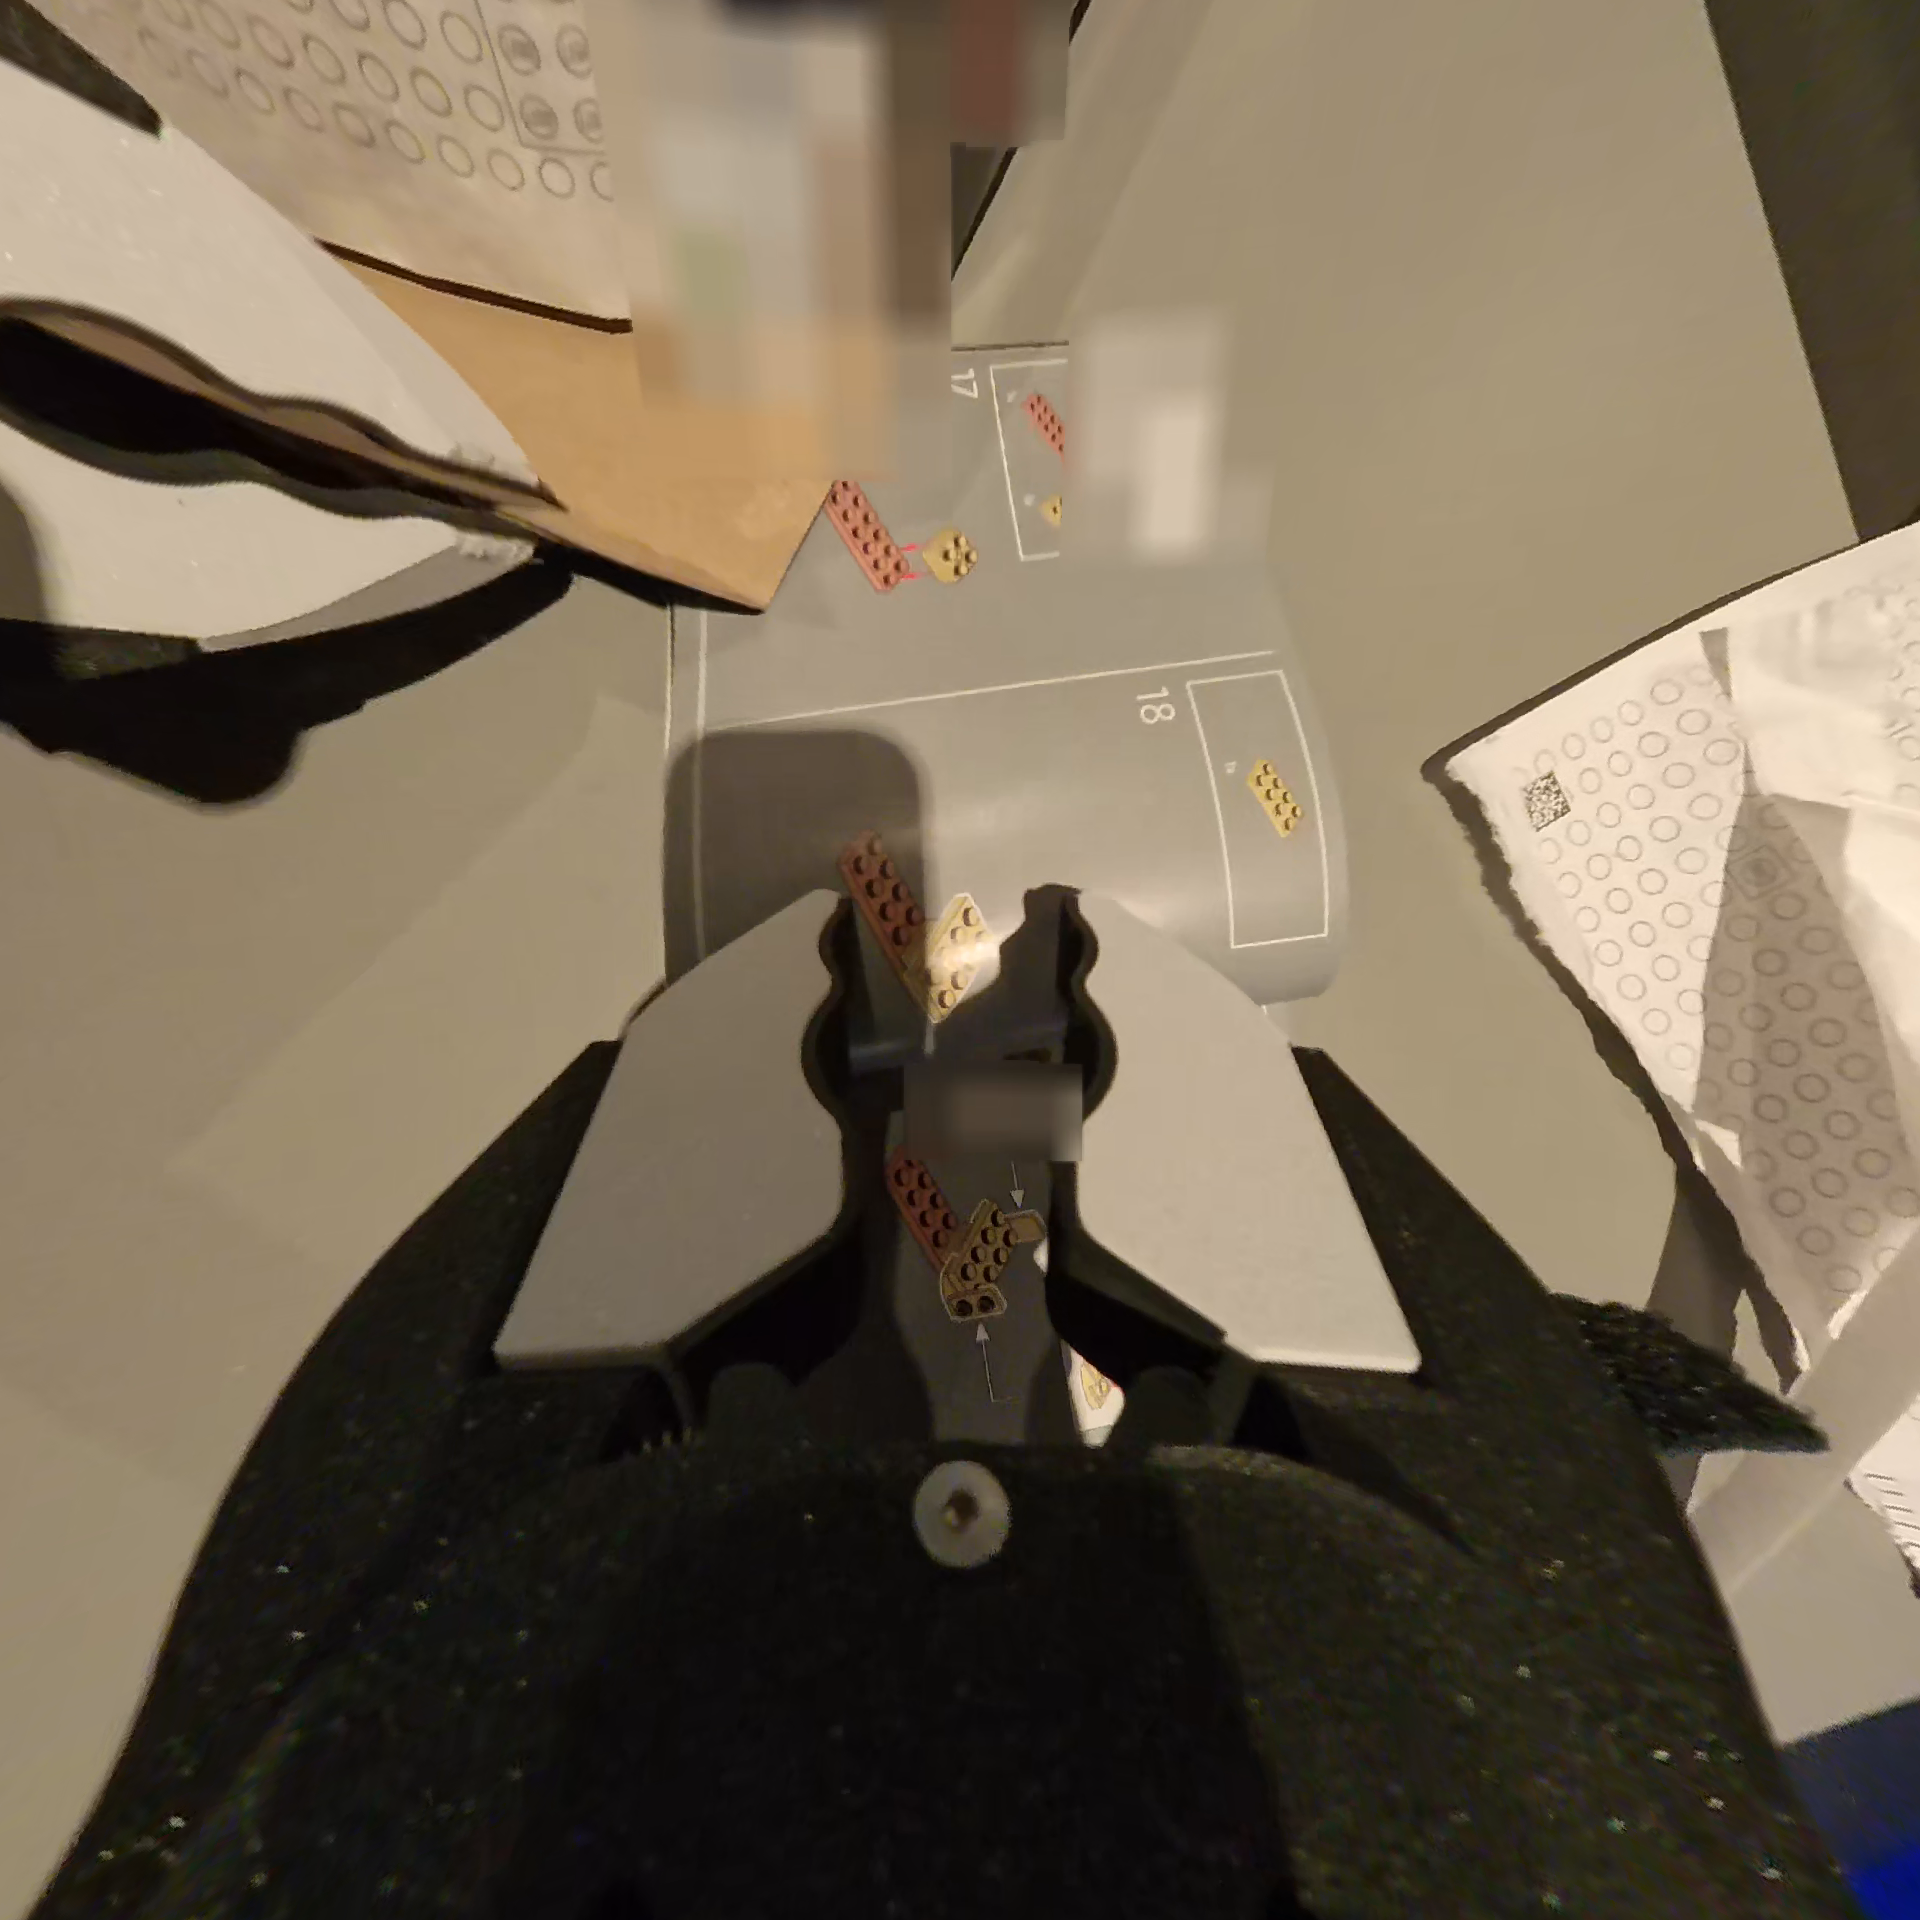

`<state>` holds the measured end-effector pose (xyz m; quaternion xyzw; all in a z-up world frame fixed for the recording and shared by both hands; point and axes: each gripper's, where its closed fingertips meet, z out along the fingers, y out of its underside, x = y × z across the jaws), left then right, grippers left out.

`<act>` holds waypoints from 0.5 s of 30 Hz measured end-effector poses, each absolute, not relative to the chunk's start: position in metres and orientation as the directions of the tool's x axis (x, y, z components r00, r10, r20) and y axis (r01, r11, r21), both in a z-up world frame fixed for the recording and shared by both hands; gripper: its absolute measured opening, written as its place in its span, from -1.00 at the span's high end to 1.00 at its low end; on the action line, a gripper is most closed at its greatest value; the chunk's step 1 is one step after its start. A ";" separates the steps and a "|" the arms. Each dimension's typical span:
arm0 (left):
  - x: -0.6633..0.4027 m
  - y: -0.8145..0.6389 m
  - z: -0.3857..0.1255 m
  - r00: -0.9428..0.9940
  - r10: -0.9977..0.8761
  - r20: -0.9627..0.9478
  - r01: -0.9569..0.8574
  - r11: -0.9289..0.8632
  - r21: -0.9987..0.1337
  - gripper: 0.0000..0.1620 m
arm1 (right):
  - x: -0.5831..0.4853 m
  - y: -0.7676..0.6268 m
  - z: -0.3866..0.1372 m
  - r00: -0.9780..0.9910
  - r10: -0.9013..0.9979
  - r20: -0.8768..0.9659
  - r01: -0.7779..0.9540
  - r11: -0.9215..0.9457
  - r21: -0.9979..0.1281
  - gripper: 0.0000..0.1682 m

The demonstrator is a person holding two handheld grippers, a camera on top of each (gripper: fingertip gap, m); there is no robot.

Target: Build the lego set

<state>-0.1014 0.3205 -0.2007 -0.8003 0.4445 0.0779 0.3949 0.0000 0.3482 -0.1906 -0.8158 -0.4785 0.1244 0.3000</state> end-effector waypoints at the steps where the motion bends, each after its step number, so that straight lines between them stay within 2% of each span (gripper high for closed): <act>1: -0.101 0.320 -0.200 0.594 -0.648 -0.477 -0.771 -0.291 -0.566 0.92 | 0.000 0.348 -0.190 0.511 0.856 0.085 0.706 -0.361 -0.609 0.55; 10: -0.094 0.316 -0.182 0.640 -0.648 -0.412 -0.701 -0.273 -0.659 0.78 | 0.001 0.348 -0.187 0.512 0.854 0.093 0.699 -0.351 -0.623 0.53; 15: -0.083 0.306 -0.171 0.677 -0.678 -0.287 -0.588 -0.263 -0.765 0.74 | 0.006 0.344 -0.178 0.526 0.845 0.100 0.678 -0.345 -0.649 0.44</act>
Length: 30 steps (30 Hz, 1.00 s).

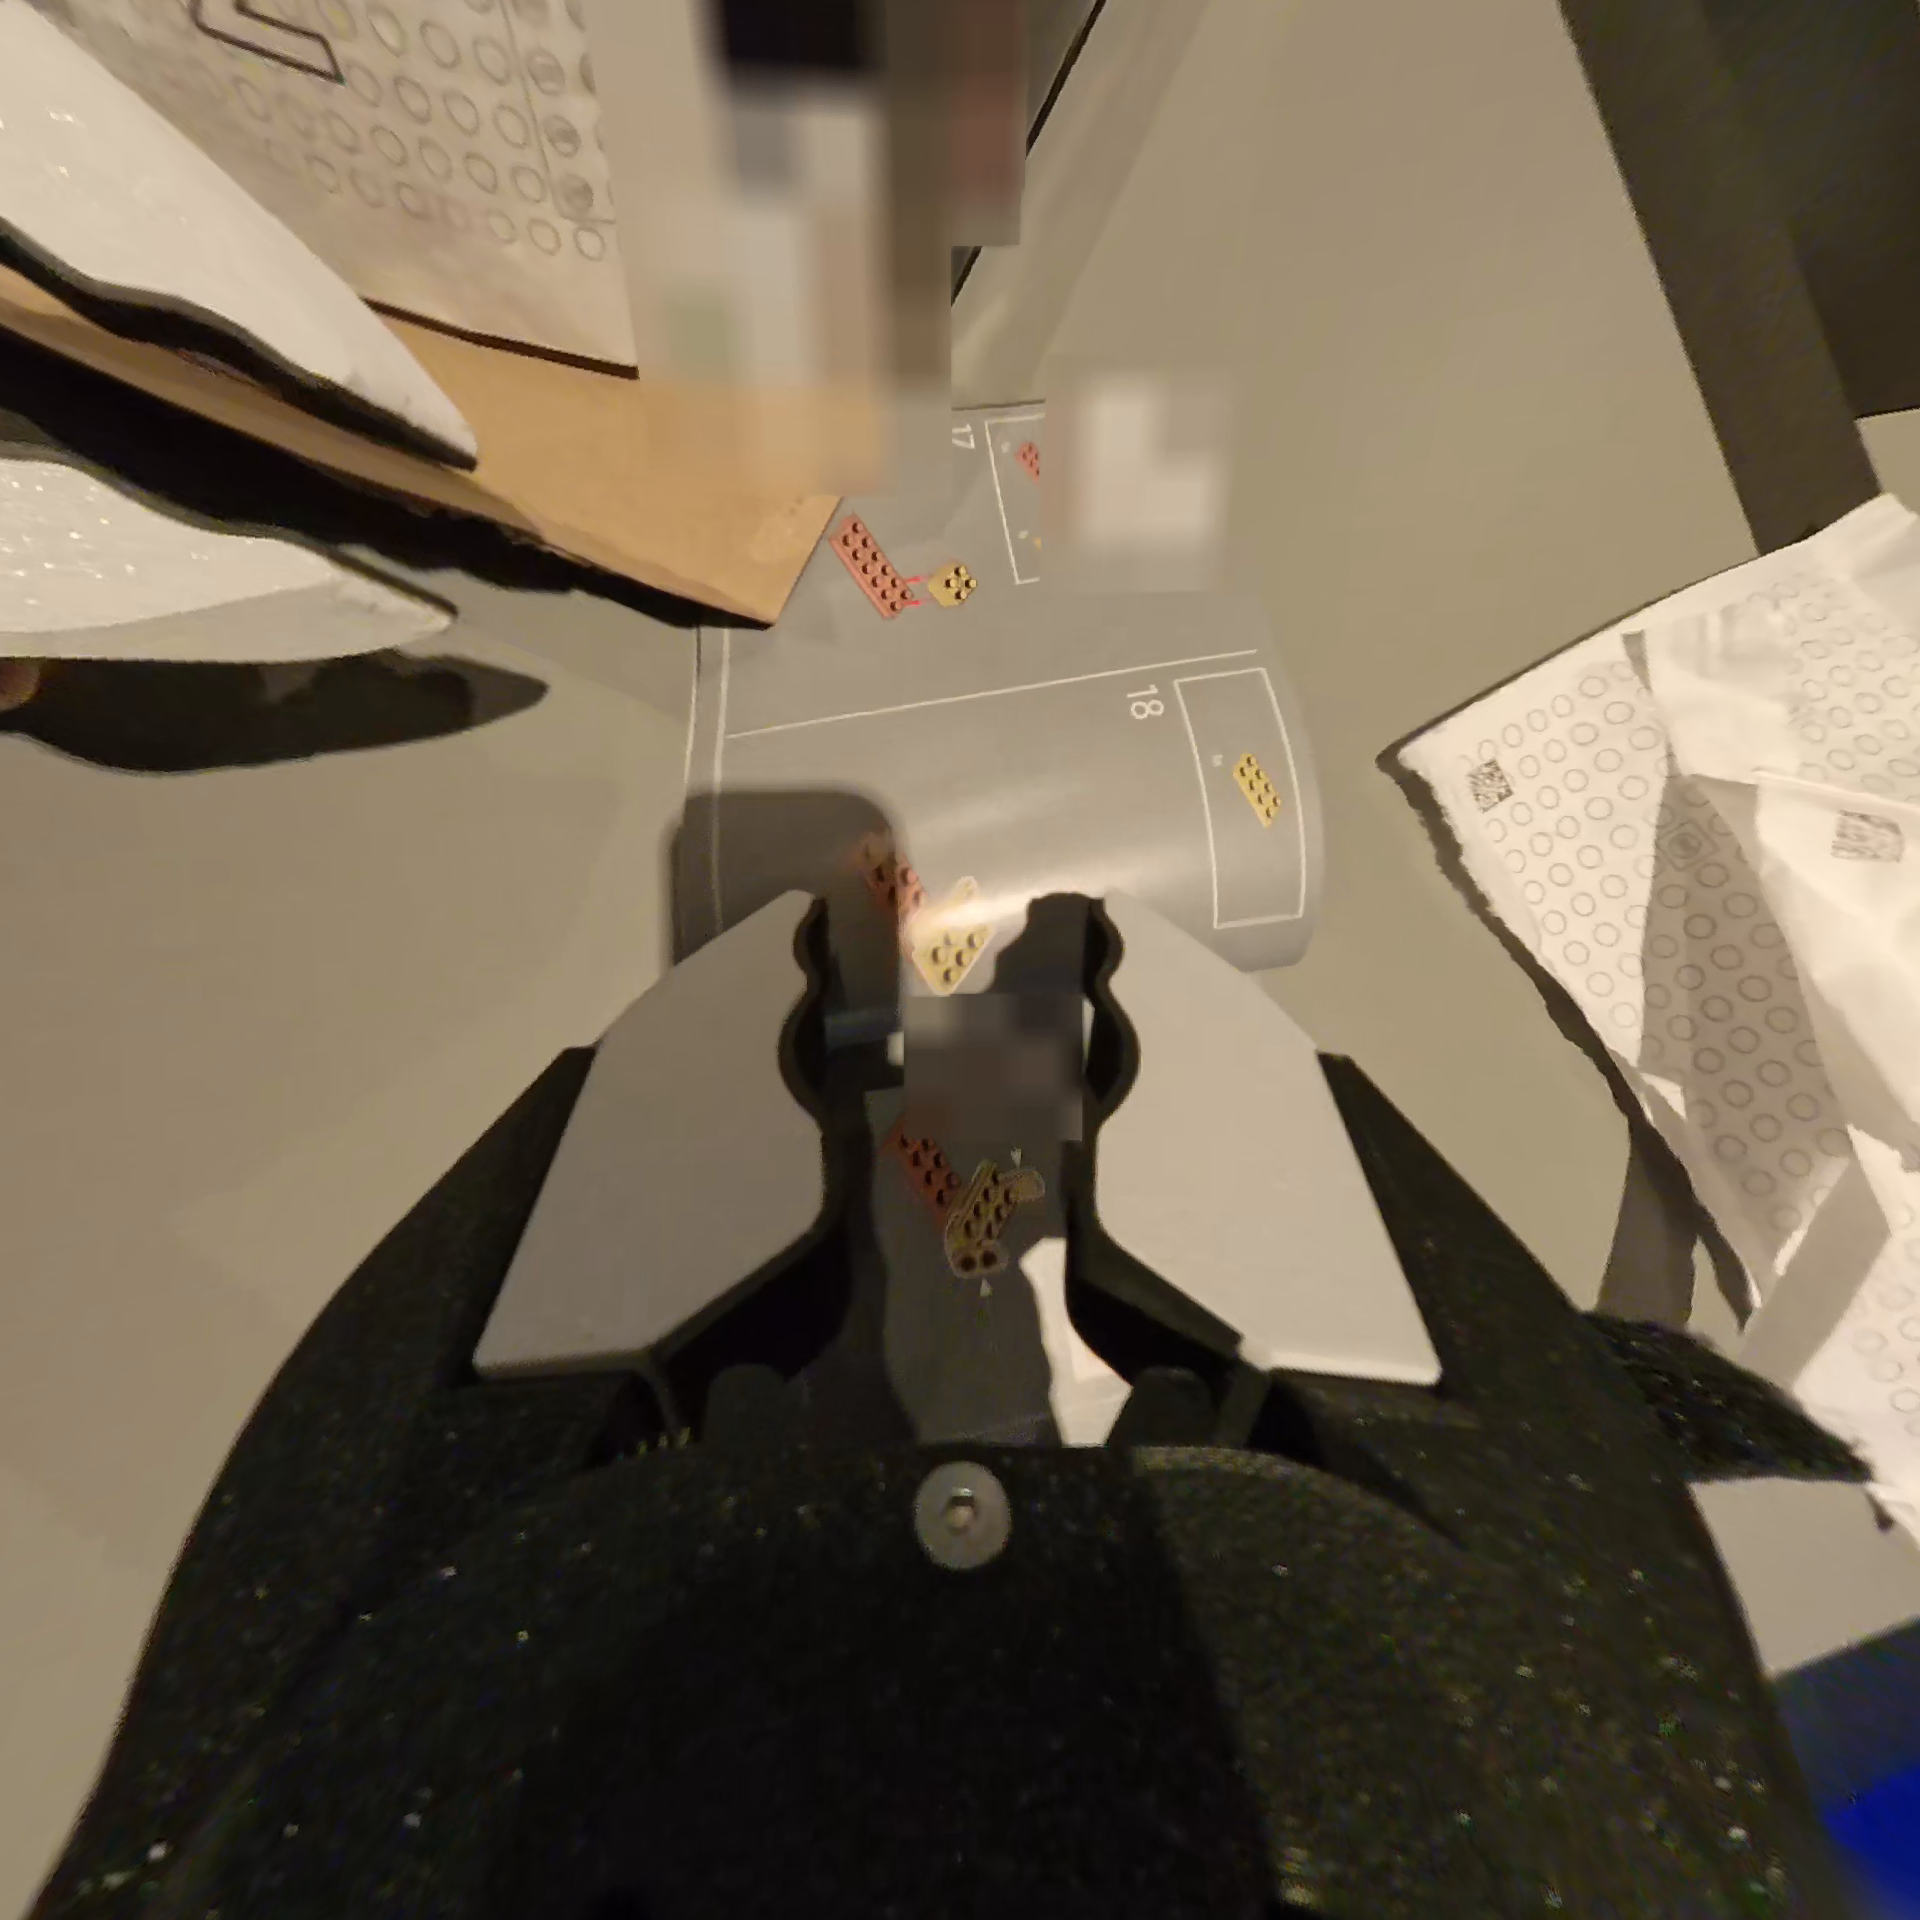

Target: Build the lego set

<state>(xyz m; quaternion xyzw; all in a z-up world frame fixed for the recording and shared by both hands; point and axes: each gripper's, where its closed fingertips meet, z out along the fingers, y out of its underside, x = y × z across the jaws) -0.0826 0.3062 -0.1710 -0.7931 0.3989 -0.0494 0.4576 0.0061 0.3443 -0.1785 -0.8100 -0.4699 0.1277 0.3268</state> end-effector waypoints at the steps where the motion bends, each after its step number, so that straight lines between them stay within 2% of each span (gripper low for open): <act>1: -0.080 0.304 -0.168 0.683 -0.682 -0.260 -0.558 -0.258 -0.789 0.74 | 0.008 0.343 -0.176 0.531 0.842 0.097 0.670 -0.346 -0.657 0.41; 9: -0.068 0.281 -0.148 0.694 -0.705 -0.146 -0.374 -0.179 -0.910 0.74 | 0.029 0.271 -0.143 0.574 0.819 0.023 0.550 -0.364 -0.752 0.39; 16: -0.055 0.257 -0.155 0.661 -0.741 -0.115 -0.354 -0.173 -0.919 0.75 | 0.055 0.195 -0.180 0.708 0.692 -0.139 0.413 -0.566 -0.714 0.34; 20: -0.044 0.248 -0.159 0.643 -0.761 -0.094 -0.352 -0.184 -0.918 0.76 | 0.057 0.189 -0.194 0.758 0.642 -0.116 0.406 -0.603 -0.686 0.27; 24: -0.041 0.240 -0.160 0.639 -0.763 -0.093 -0.352 -0.183 -0.918 0.76 | 0.052 0.201 -0.203 0.767 0.638 -0.064 0.439 -0.596 -0.673 0.39; 28: -0.046 0.233 -0.159 0.648 -0.758 -0.080 -0.340 -0.193 -0.921 0.76 | 0.044 0.214 -0.205 0.726 0.686 -0.038 0.494 -0.559 -0.666 0.75; 30: -0.049 0.230 -0.158 0.651 -0.755 -0.076 -0.333 -0.194 -0.923 0.77 | 0.038 0.221 -0.205 0.693 0.720 -0.034 0.523 -0.534 -0.664 0.79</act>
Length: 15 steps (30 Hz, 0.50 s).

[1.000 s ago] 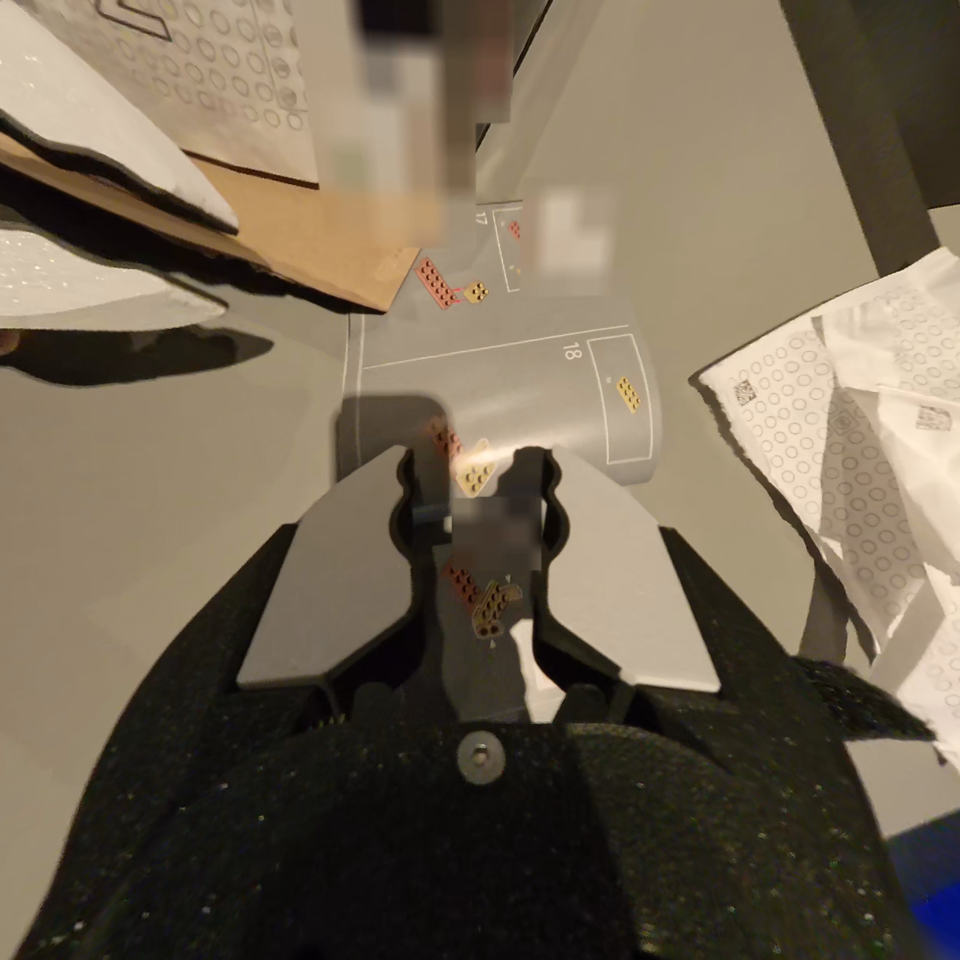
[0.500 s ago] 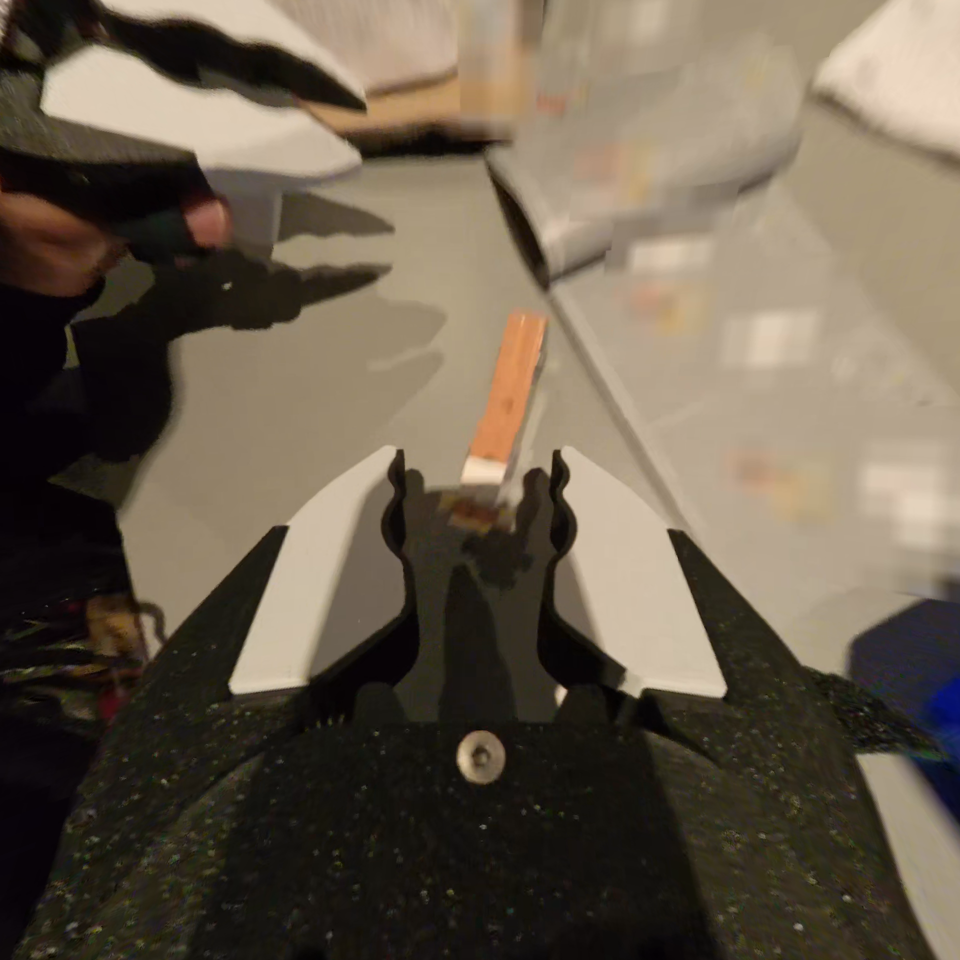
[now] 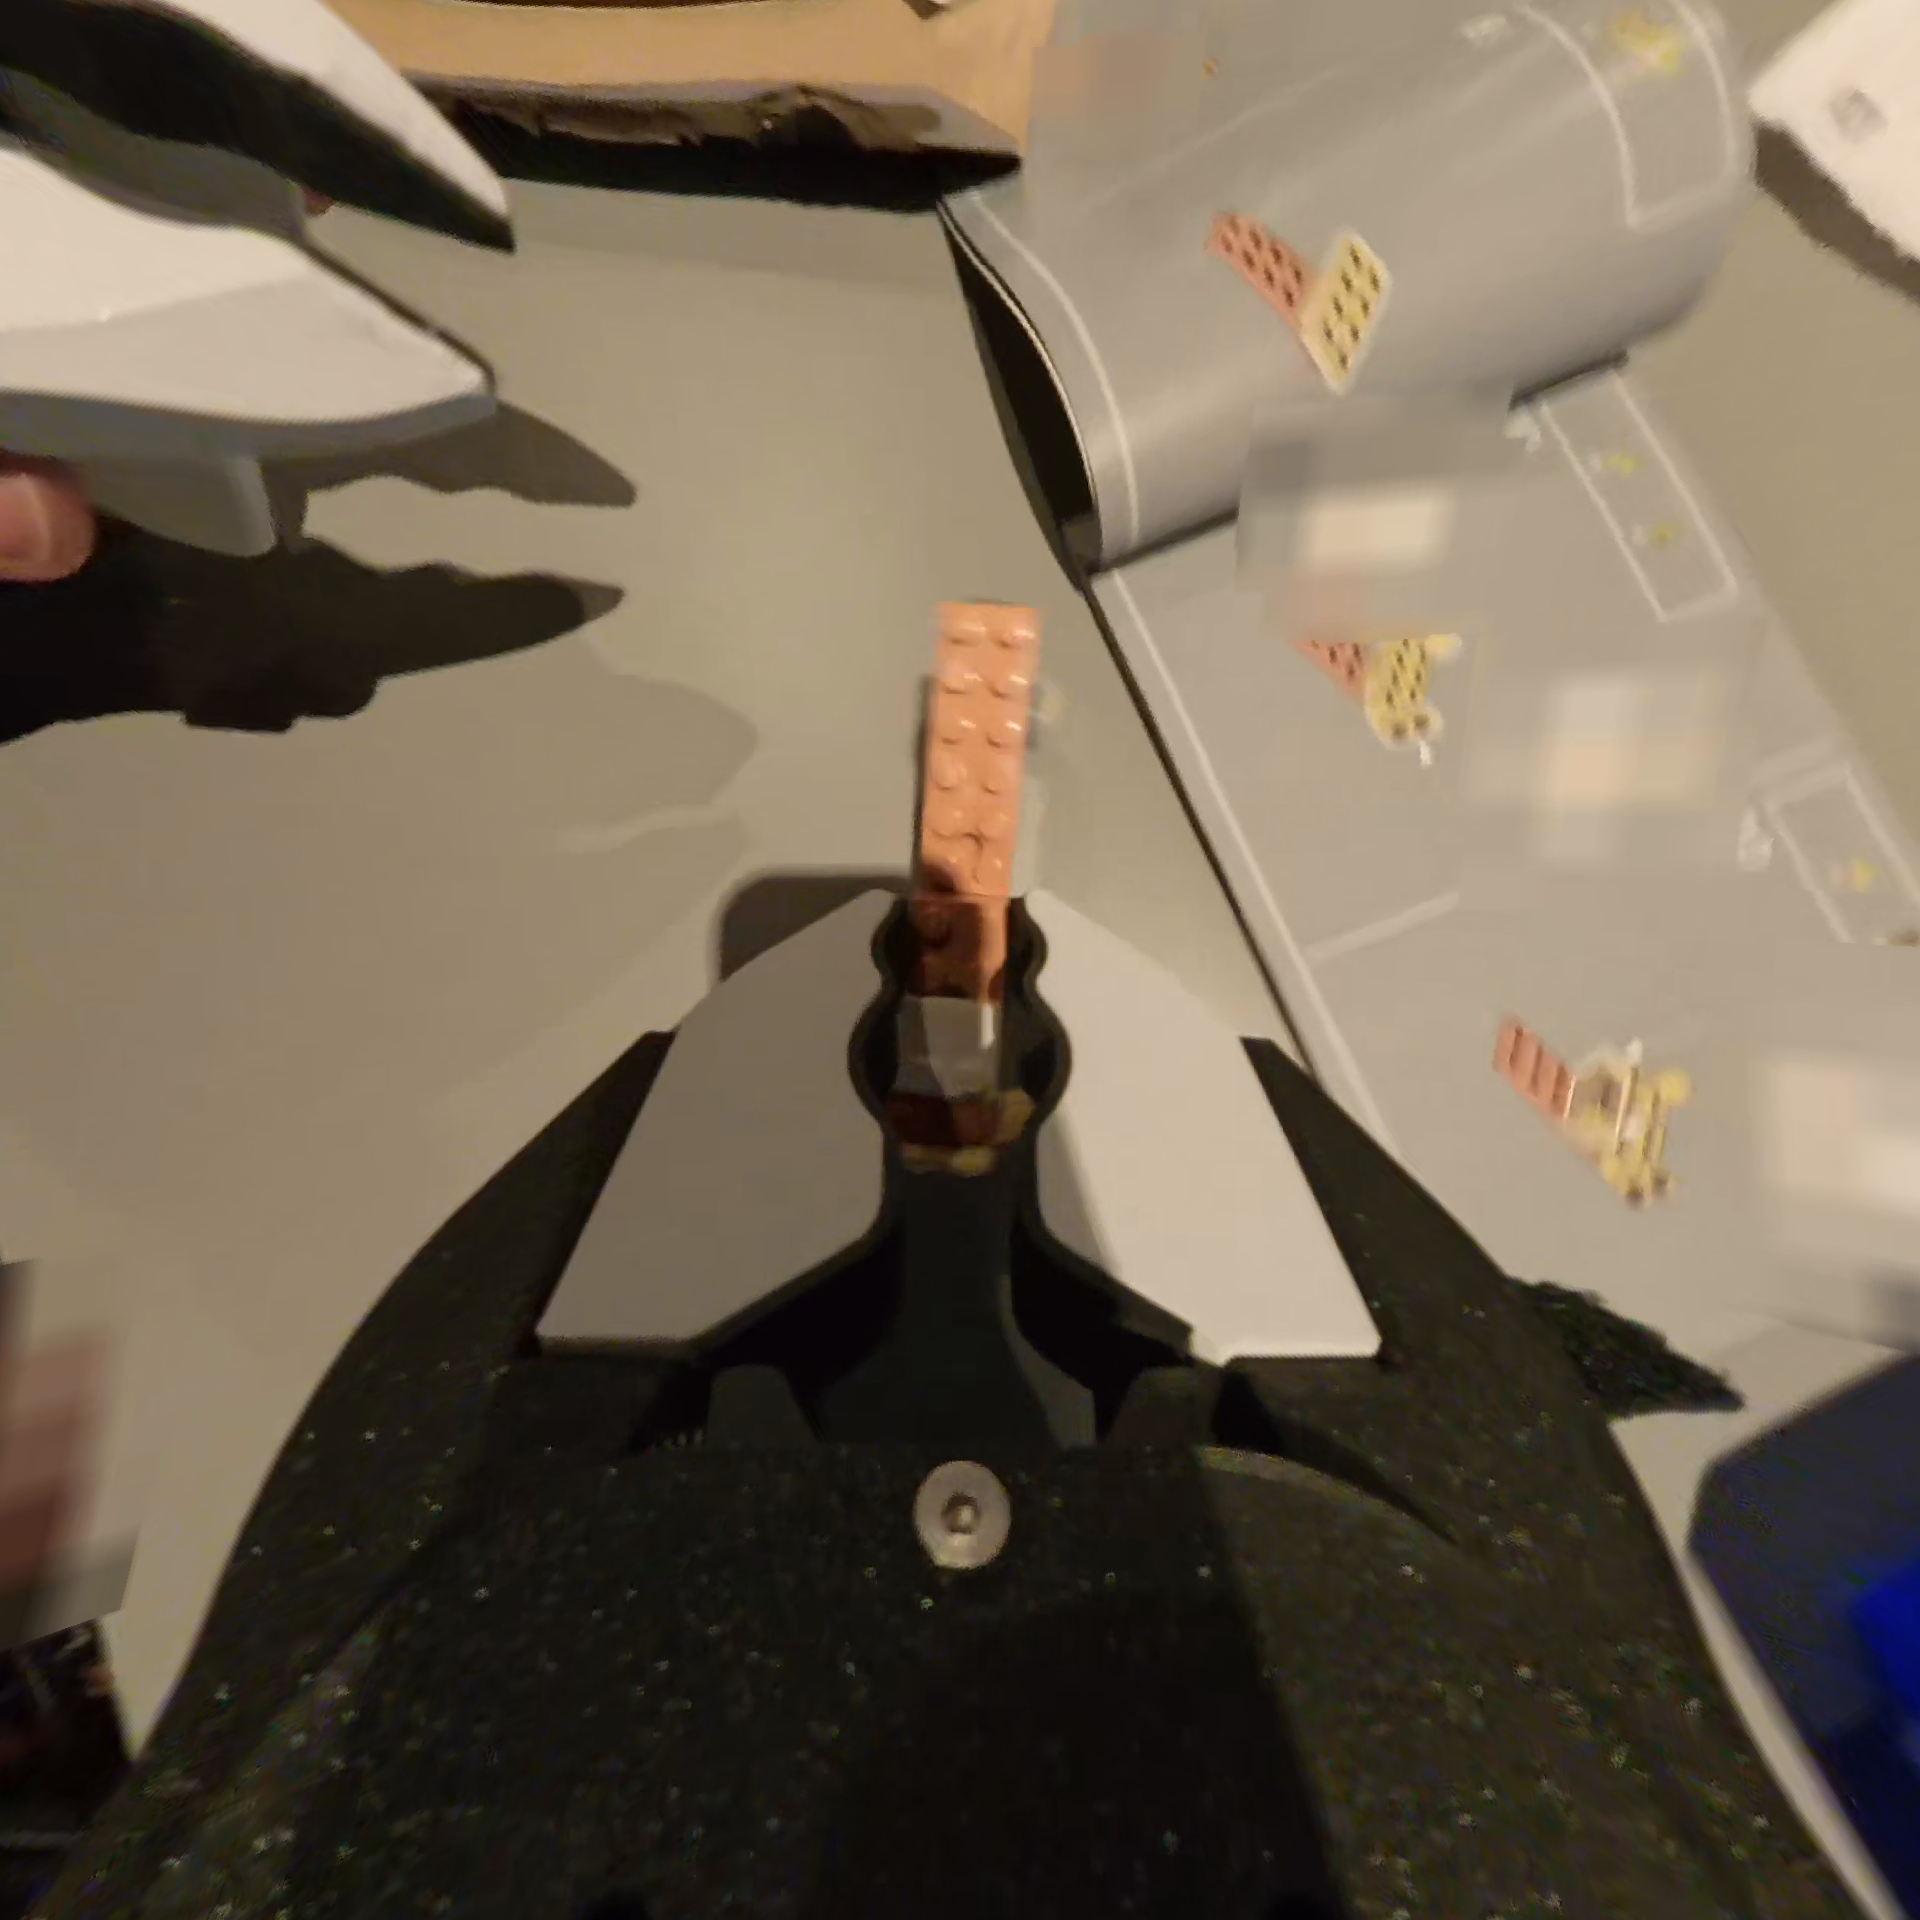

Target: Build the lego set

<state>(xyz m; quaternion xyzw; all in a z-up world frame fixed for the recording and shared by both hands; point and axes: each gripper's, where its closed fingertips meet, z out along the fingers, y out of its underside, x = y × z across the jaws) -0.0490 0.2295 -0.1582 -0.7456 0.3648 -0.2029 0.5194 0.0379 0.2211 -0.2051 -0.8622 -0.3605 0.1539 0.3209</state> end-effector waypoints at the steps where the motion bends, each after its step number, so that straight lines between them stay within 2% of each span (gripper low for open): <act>1: -0.051 0.229 -0.159 0.653 -0.753 -0.075 -0.332 -0.196 -0.922 0.77 | 0.035 0.225 -0.205 0.676 0.736 -0.029 0.539 -0.521 -0.661 0.80; 15: -0.062 0.229 -0.163 0.664 -0.745 -0.066 -0.333 -0.216 -0.918 0.79 | -0.016 0.261 -0.202 0.501 0.865 0.028 0.667 -0.365 -0.650 0.78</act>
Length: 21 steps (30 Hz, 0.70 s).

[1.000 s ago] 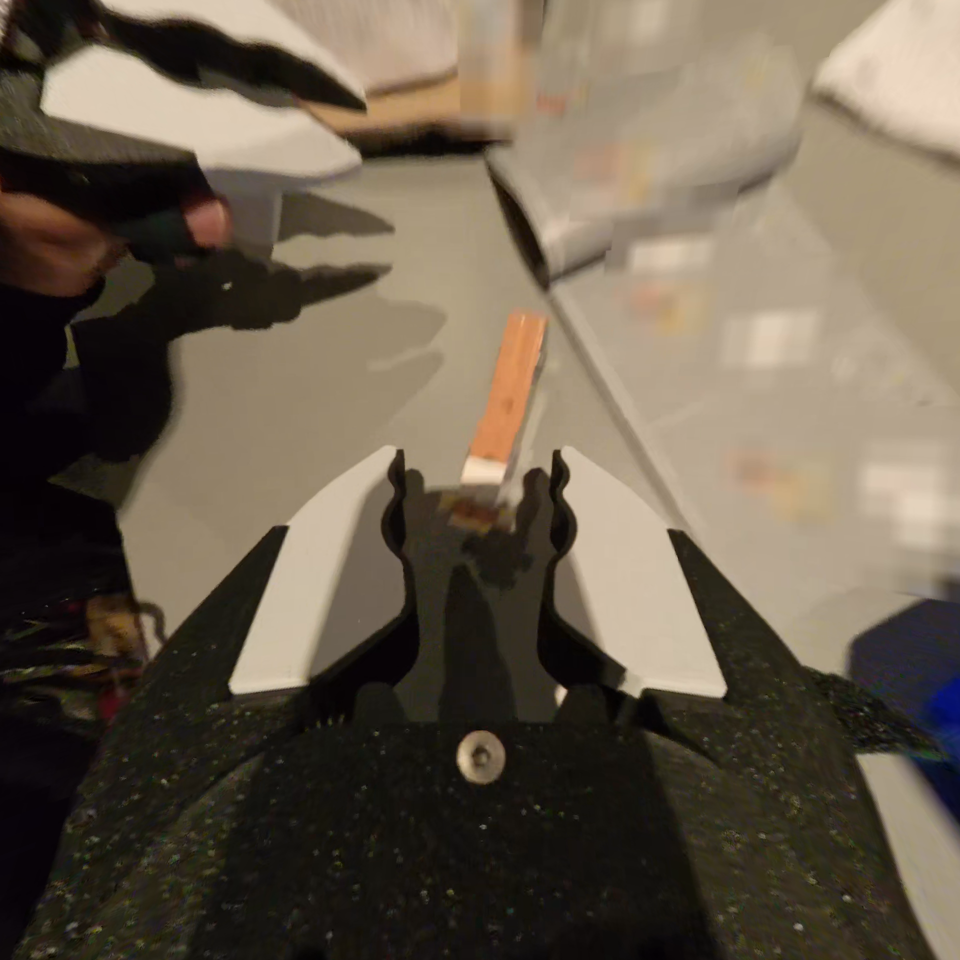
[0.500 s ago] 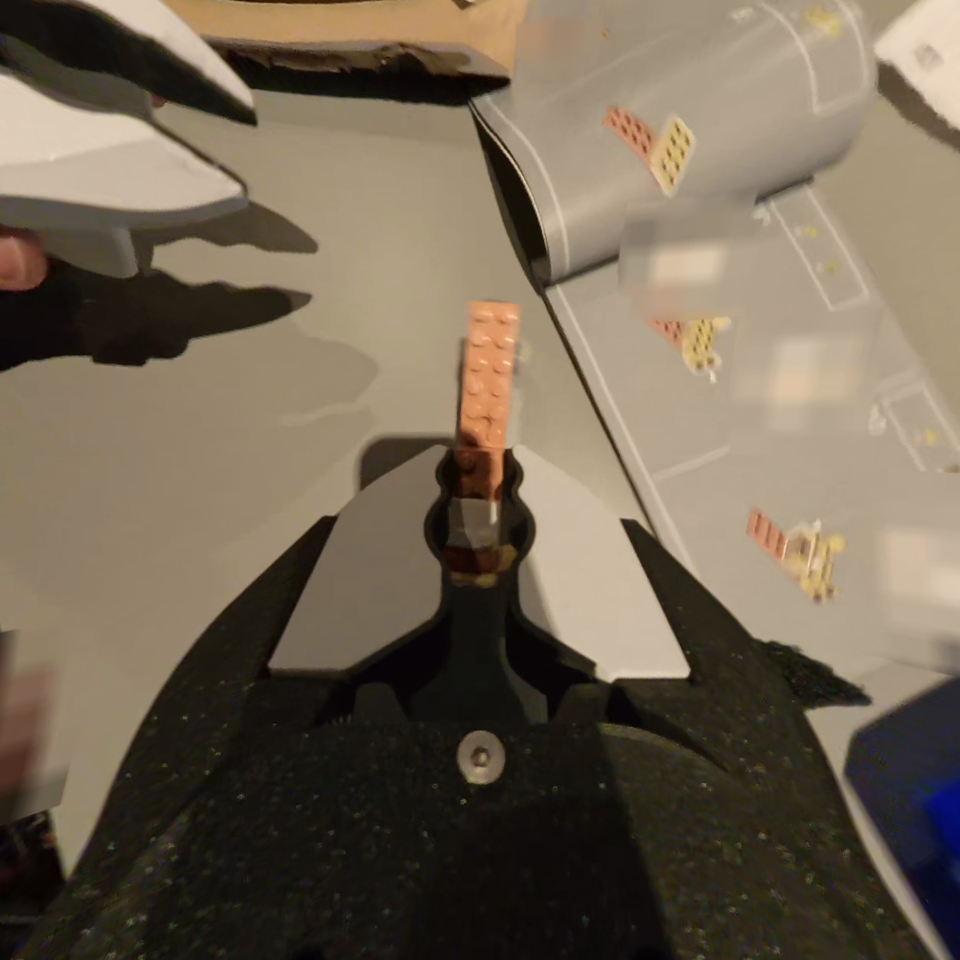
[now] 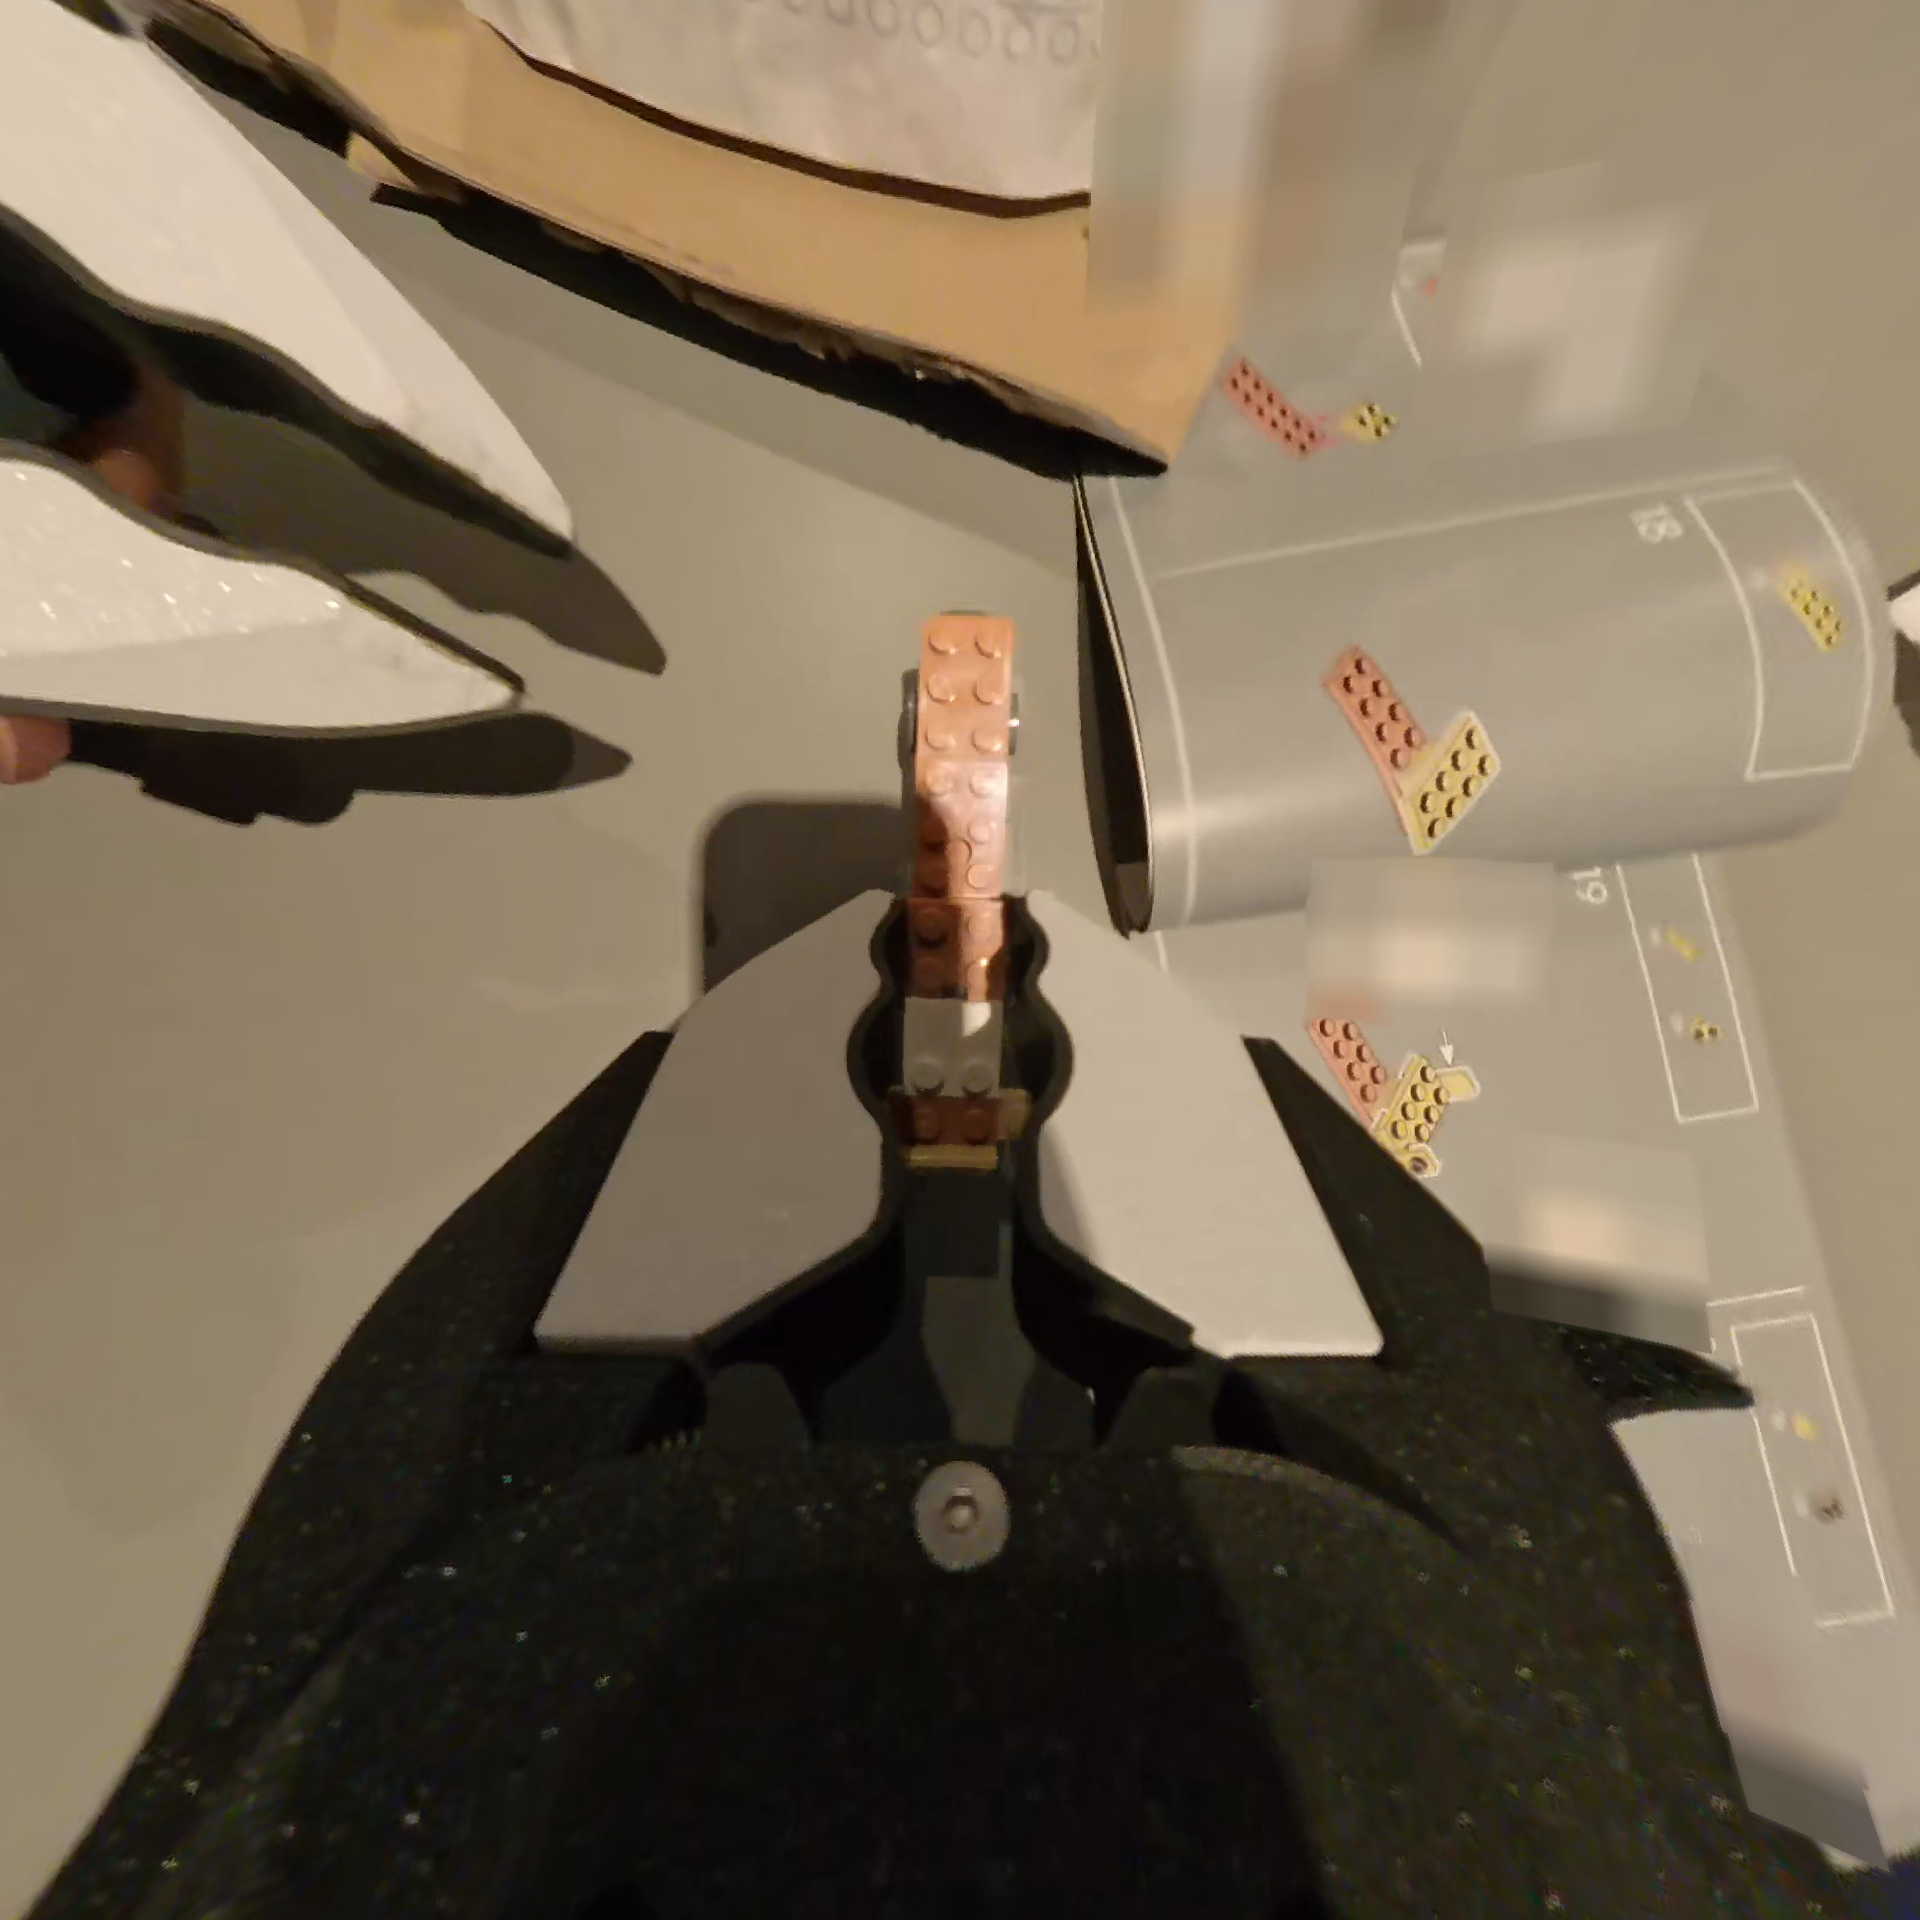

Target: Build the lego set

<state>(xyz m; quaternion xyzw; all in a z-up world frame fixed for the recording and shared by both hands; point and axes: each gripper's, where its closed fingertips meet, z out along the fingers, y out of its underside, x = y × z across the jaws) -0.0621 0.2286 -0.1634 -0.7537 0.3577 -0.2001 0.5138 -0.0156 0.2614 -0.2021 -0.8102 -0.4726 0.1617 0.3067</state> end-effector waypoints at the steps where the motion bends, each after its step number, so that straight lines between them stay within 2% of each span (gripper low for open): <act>1: -0.062 0.228 -0.163 0.662 -0.746 -0.066 -0.334 -0.215 -0.918 0.78 | -0.016 0.261 -0.201 0.498 0.866 0.028 0.662 -0.360 -0.657 0.73; 3: -0.061 0.228 -0.163 0.657 -0.750 -0.069 -0.336 -0.209 -0.918 0.78 | -0.012 0.261 -0.196 0.505 0.862 0.034 0.649 -0.354 -0.674 0.59; 5: -0.060 0.227 -0.162 0.652 -0.755 -0.070 -0.334 -0.203 -0.921 0.78 | -0.002 0.260 -0.188 0.531 0.846 0.047 0.622 -0.351 -0.700 0.53; 12: -0.034 0.213 -0.142 0.567 -0.821 -0.075 -0.271 -0.100 -0.957 0.79 | 0.048 0.223 -0.149 0.583 0.812 0.022 0.469 -0.315 -0.825 0.53; 17: 0.023 0.190 -0.131 0.426 -0.903 -0.060 -0.211 -0.035 -0.977 0.79 | 0.089 0.203 -0.130 0.638 0.770 0.002 0.305 -0.251 -0.919 0.32; 21: 0.072 0.175 -0.121 0.328 -0.944 0.034 -0.073 -0.061 -0.995 0.75 | 0.113 0.193 -0.119 0.650 0.759 -0.042 0.161 -0.192 -0.968 0.13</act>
